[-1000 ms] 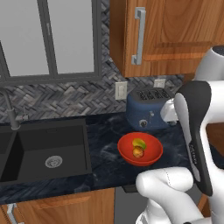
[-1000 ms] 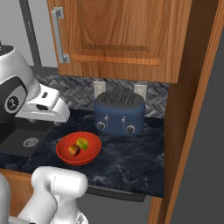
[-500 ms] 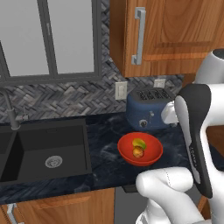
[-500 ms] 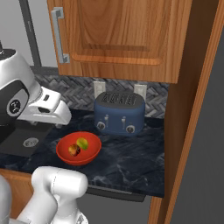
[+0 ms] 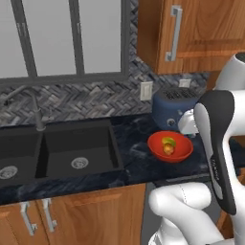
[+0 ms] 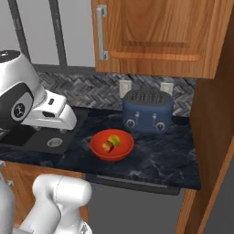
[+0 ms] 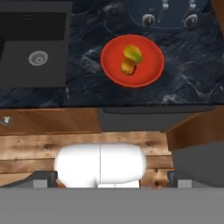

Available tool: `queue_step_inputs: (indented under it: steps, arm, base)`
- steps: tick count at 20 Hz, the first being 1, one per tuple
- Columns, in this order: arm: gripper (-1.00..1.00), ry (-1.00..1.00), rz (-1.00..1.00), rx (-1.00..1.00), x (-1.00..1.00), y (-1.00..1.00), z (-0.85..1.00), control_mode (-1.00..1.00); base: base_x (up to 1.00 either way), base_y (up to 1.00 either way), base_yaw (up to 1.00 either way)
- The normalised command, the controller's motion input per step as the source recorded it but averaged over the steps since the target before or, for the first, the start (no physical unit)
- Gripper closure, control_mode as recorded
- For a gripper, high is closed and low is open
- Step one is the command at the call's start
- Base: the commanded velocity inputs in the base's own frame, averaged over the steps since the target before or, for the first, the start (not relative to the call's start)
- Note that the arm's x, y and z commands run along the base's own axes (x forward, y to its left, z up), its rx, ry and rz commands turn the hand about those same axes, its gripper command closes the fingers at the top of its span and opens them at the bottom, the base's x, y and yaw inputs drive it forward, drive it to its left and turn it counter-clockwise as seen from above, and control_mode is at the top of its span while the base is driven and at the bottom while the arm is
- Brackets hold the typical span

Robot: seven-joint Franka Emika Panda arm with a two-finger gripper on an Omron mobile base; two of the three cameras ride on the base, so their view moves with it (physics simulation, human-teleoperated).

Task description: Take the peach, mango, and chicken drumstick from the freezer and place them in the bowl on the counter.

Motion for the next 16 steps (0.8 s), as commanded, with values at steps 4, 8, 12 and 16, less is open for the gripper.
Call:
queue_step_inputs:
  steps: [4, 8, 12, 16]
  arm:
    - [-1.0, 0.0, 0.0, 0.0, 0.0, 0.0, 0.0, 1.0]
    - [-1.0, 0.0, 0.0, 0.0, 0.0, 0.0, 0.0, 1.0]
    - [-1.0, 0.0, 0.0, 0.0, 0.0, 0.0, 0.0, 1.0]
    - [-1.0, 0.0, 0.0, 0.0, 0.0, 0.0, 0.0, 1.0]
  base:
    - [-0.84, 0.81, -0.41]
    - [-0.86, 0.0, -0.75]
    - [-0.59, 0.0, -0.82]
    - [-0.45, 0.03, -0.94]
